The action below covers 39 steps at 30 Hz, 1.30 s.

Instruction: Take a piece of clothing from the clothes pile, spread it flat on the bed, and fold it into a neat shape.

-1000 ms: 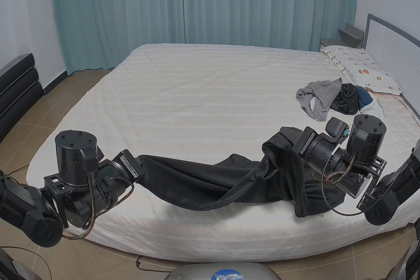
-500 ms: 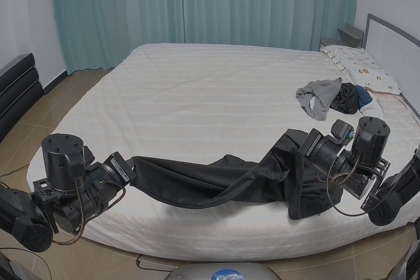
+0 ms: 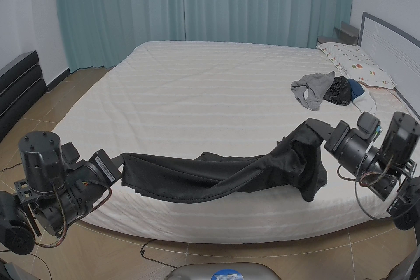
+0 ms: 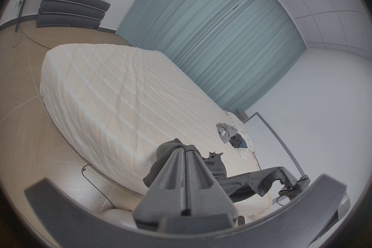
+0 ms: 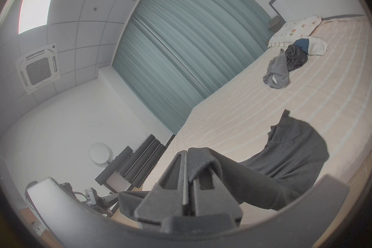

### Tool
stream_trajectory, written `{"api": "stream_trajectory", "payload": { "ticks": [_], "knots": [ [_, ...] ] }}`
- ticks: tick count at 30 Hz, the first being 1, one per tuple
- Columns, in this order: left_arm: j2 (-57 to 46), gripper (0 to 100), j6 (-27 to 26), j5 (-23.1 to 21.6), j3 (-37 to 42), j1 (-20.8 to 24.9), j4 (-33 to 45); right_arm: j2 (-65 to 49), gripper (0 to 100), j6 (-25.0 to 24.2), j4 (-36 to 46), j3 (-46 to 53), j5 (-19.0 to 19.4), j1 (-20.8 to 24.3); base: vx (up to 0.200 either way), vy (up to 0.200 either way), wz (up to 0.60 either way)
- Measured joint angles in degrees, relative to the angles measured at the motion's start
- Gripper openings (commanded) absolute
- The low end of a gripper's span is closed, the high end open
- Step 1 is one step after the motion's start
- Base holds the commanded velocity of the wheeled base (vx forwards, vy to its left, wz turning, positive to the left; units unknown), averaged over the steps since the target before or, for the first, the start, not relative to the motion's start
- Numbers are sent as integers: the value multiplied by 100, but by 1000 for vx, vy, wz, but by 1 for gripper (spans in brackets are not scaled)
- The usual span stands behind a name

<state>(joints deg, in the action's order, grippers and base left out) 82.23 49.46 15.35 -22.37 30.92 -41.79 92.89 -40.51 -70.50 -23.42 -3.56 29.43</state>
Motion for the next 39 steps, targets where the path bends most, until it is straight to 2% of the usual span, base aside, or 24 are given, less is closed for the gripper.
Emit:
{"api": "stream_trajectory", "payload": {
  "ticks": [3, 8, 11, 18, 21, 25, 33, 39],
  "knots": [
    [-279, 0, -167, -5, -21, 11, 219, -588, 0, 124, 328, 57, 15, 12, 0, 0, 0],
    [-844, 0, -468, -9, -122, 17, 599, -1691, 0, 334, 1373, -161, 50, 22, 0, 0, 0],
    [-1169, 0, -608, -11, -367, 11, 967, -2250, 0, 419, 2172, -701, 69, 11, 0, 0, 0],
    [-1448, 0, -758, -40, -1509, -94, 1629, -2683, 0, 501, 3043, -2142, 244, -265, 0, 0, 0],
    [-1320, 0, -791, -49, -1988, -184, 1757, -2550, 0, 514, 3174, -2575, 323, -466, 0, 0, 0],
    [-825, 0, -807, -82, -2492, -339, 1815, -2118, 0, 516, 3194, -2970, 377, -664, 200, 0, 0],
    [413, 0, -797, -332, -3452, -809, 1833, -802, 0, 551, 2469, -3691, 383, -842, 200, 0, 0],
    [1309, 0, -797, -429, -4063, -1130, 1831, 187, 0, 567, 2263, -4350, 361, -884, 200, 0, 0]
  ]
}}
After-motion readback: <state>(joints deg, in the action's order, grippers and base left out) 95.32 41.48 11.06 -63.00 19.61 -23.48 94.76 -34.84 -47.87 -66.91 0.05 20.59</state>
